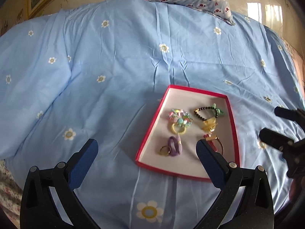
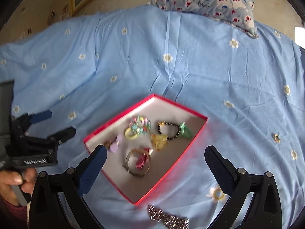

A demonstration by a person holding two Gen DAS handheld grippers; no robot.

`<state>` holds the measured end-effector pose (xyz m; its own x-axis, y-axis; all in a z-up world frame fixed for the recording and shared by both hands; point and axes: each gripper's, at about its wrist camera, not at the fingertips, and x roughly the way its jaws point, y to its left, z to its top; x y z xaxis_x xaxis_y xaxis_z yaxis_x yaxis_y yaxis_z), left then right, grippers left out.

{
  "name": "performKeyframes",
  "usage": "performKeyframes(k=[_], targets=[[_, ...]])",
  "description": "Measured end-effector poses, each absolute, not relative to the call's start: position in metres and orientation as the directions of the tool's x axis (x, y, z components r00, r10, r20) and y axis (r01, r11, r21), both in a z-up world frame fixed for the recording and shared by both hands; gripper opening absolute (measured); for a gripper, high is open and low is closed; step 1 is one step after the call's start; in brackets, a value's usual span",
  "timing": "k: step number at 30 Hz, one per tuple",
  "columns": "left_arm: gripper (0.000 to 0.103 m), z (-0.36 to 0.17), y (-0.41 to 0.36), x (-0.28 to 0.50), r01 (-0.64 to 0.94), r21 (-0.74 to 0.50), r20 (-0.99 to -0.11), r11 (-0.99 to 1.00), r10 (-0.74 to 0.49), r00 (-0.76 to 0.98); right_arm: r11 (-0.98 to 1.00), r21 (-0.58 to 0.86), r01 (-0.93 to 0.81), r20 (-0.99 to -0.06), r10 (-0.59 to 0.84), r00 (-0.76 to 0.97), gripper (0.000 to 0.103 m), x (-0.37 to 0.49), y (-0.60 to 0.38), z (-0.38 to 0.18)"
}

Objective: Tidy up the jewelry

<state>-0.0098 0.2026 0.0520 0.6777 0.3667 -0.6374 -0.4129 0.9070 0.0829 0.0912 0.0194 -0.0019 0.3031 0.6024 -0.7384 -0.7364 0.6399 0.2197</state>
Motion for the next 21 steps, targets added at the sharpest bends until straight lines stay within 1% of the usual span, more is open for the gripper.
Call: performKeyframes(k=[10, 16, 21], targets=[[0.103, 0.041, 0.2, -0.029, -0.431, 0.067, -0.653, 0.9, 0.366, 0.663, 0.65, 0.214, -0.729, -0.738, 0.597, 0.315, 0.103, 0.069, 0.015, -0.008], [0.103, 0.043, 0.197, -0.038, -0.433, 0.034, -0.637, 0.901, 0.353, 0.686, 0.676, 0.245, -0.695, -0.734, 0.597, 0.323, 0.103, 0.068, 0.004, -0.015], [0.103, 0.044, 0.188, -0.041, -0.42, 0.031, -0.633, 0.907, 0.343, 0.694, 0.679, 0.267, -0.683, -0.722, 0.611, 0.325, 0.103, 0.07, -0.004, -0.012]])
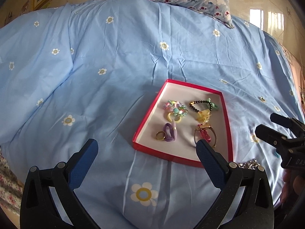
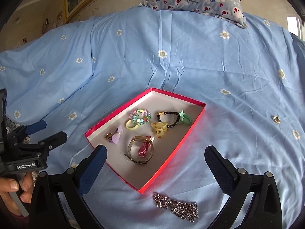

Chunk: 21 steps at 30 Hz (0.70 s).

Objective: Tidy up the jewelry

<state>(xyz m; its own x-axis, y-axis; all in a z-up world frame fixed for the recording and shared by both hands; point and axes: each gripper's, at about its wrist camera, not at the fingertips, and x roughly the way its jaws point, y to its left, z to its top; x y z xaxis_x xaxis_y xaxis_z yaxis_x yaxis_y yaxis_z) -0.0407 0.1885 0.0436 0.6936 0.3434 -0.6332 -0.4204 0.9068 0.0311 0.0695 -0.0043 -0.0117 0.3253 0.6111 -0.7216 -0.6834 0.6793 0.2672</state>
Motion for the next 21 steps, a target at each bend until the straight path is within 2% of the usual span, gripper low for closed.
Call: performKeyframes(k=[21], targets=[[0.103, 0.055, 0.177, -0.053, -0.419, 0.037, -0.591, 0.907, 0.358, 0.722, 0.66, 0.277, -0.699, -0.711, 0.63, 0.313, 0.103, 0.059, -0.008, -0.007]])
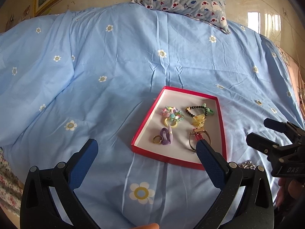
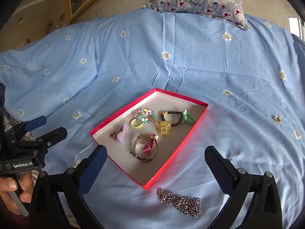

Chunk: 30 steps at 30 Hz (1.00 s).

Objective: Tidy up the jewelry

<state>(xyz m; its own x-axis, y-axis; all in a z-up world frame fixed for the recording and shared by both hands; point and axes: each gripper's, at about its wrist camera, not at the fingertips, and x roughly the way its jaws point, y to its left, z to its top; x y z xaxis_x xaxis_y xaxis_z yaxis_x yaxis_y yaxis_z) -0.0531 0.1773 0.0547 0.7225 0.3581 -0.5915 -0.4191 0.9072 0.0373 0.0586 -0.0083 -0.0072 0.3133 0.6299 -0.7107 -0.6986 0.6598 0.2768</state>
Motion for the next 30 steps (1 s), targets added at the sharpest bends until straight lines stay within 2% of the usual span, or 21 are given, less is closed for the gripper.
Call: performKeyframes(k=[30], targets=[[0.103, 0.049, 0.177, -0.06, -0.435, 0.059, -0.595, 0.898, 0.382, 0.707, 0.635, 0.262, -0.727, -0.714, 0.634, 0.296, 0.103, 0.044, 0.002, -0.012]])
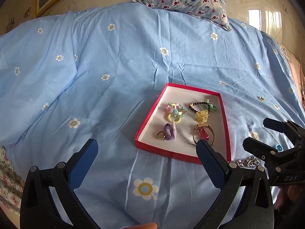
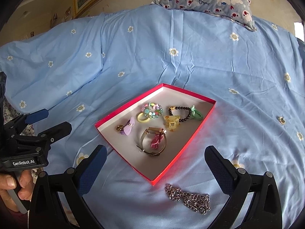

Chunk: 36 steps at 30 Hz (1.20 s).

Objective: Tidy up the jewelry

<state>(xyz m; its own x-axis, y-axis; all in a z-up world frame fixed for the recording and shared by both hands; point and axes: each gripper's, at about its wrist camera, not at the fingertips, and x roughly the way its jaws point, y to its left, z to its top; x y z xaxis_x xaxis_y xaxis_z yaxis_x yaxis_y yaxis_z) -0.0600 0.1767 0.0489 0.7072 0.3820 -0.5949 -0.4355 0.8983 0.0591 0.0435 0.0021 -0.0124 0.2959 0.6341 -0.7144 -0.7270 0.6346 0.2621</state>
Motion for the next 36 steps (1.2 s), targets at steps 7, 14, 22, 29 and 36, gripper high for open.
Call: performKeyframes(k=[7, 14, 22, 29, 36], targets=[[0.103, 0.0488, 0.177, -0.0599, -0.439, 0.06, -0.593, 0.897, 0.386, 0.706, 0.635, 0.264, -0.726, -0.71, 0.637, 0.3, 0.103, 0.0436, 0.0019, -0.0125], [0.103, 0.048, 0.1765, -0.0591, -0.436, 0.062, -0.595, 0.898, 0.384, 0.706, 0.636, 0.266, -0.725, -0.71, 0.638, 0.299, 0.103, 0.0444, 0.0027, -0.0124], [0.103, 0.048, 0.1762, -0.0586, -0.435, 0.063, -0.595, 0.898, 0.384, 0.706, 0.633, 0.271, -0.725, -0.709, 0.641, 0.295, 0.103, 0.0443, 0.0024, -0.0123], [0.103, 0.0475, 0.1756, -0.0582, -0.436, 0.064, -0.594, 0.898, 0.385, 0.706, 0.631, 0.272, -0.726, -0.707, 0.643, 0.294, 0.103, 0.0428, 0.0035, -0.0109], [0.103, 0.0476, 0.1754, -0.058, -0.436, 0.065, -0.594, 0.898, 0.386, 0.706, 0.63, 0.272, -0.727, -0.706, 0.644, 0.294, 0.103, 0.0417, 0.0044, -0.0108]])
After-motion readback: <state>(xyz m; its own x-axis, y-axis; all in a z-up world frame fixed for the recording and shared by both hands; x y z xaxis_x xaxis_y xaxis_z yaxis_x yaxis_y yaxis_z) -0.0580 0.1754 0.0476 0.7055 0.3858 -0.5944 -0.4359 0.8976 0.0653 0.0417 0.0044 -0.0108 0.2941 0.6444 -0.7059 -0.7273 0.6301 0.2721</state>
